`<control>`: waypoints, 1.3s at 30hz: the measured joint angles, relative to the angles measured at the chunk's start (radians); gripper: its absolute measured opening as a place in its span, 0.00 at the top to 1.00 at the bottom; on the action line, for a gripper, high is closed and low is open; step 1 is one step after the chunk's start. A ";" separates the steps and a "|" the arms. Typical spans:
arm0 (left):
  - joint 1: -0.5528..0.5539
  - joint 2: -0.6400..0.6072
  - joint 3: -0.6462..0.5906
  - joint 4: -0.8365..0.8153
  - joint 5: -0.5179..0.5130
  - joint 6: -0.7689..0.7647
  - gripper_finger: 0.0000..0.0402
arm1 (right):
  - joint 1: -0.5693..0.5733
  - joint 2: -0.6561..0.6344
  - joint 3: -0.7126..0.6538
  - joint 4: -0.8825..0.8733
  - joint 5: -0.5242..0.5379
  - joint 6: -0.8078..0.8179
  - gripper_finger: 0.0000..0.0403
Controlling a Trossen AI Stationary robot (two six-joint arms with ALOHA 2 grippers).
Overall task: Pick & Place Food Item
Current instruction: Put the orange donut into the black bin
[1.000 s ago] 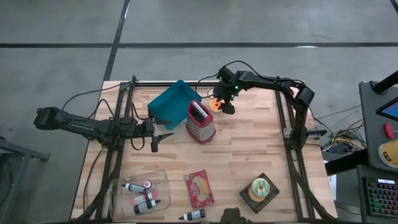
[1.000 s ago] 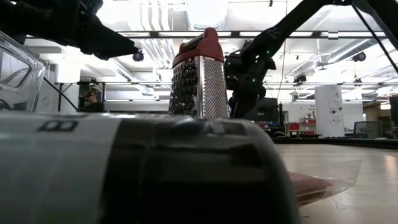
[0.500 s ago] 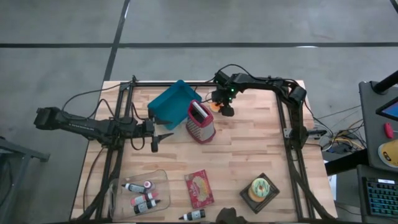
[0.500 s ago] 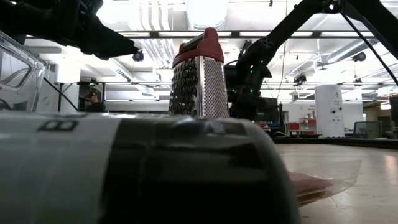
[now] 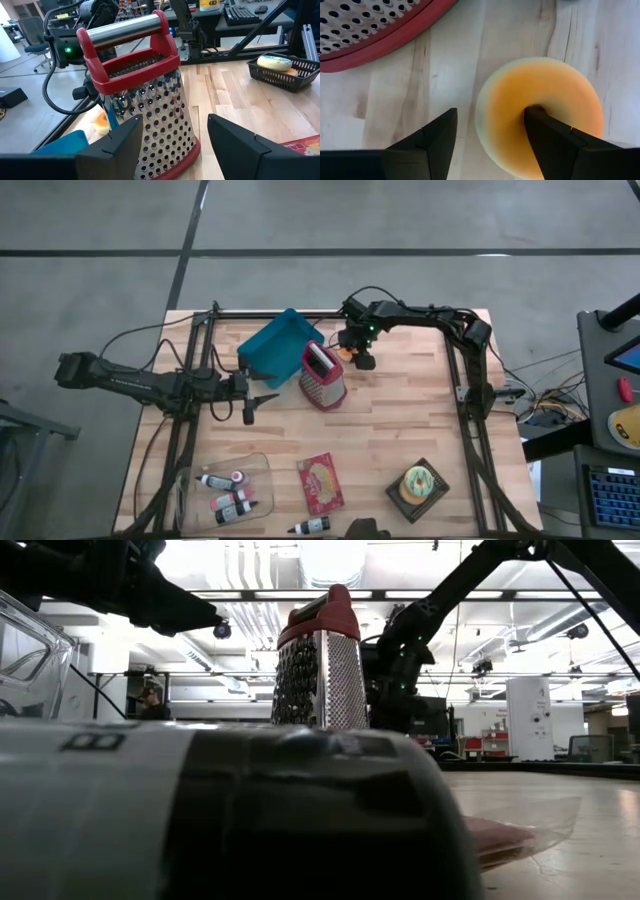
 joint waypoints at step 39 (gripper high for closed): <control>0.000 0.000 0.000 0.000 -0.001 0.000 0.43 | 0.003 0.005 -0.005 0.007 0.055 -0.001 0.97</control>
